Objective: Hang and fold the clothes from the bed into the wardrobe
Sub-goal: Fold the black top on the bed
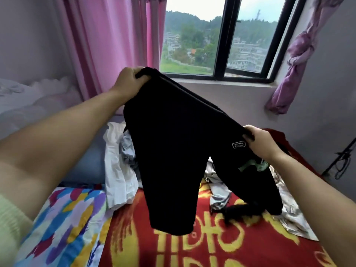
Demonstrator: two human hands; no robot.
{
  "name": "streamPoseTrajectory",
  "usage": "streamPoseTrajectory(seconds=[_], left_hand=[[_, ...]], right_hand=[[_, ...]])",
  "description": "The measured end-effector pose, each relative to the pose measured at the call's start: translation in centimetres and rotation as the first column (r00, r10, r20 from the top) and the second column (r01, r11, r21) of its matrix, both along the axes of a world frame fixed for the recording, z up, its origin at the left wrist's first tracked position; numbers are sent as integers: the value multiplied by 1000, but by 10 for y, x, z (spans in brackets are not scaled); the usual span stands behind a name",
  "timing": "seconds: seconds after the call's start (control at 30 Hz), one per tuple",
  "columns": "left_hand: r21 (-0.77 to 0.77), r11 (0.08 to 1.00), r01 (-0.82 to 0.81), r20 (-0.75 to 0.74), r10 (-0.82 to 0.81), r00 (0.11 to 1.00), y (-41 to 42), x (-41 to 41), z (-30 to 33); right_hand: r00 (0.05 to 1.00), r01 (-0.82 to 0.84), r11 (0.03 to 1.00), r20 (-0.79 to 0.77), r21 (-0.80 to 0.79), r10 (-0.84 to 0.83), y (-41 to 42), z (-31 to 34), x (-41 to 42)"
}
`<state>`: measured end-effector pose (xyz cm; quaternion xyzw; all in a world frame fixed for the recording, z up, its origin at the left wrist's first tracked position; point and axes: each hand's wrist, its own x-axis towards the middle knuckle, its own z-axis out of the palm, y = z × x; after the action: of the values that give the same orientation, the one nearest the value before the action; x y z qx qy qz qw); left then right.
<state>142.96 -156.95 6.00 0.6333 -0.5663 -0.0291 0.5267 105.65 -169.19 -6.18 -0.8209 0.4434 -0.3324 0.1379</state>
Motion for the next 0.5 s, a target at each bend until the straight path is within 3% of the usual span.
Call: streamPoseTrajectory(seconds=[0.13,0.2,0.3,0.4,0.5], left_hand=[[31,982,185,-4,-185,983,28,-9,-3],[162,945,284,54,-296,954,50,-5,-32],[458,808,370,-7,-413,911,86,9,-118],[759,580,295,-4,-450,893,134,20,-249],[982,139,127,-23,-578,815,199,4,-390]], right_hand=[[997,21,997,-71,-74,-26,3,4,-21],[990,-24,999,-143,-26,20,12,-17,-29],[943,-50,992,-322,114,85,35,-83,-29],[785,-73,943,-565,325,255,84,-184,-15],[591,-51,834,-657,549,468,140,-286,-16]])
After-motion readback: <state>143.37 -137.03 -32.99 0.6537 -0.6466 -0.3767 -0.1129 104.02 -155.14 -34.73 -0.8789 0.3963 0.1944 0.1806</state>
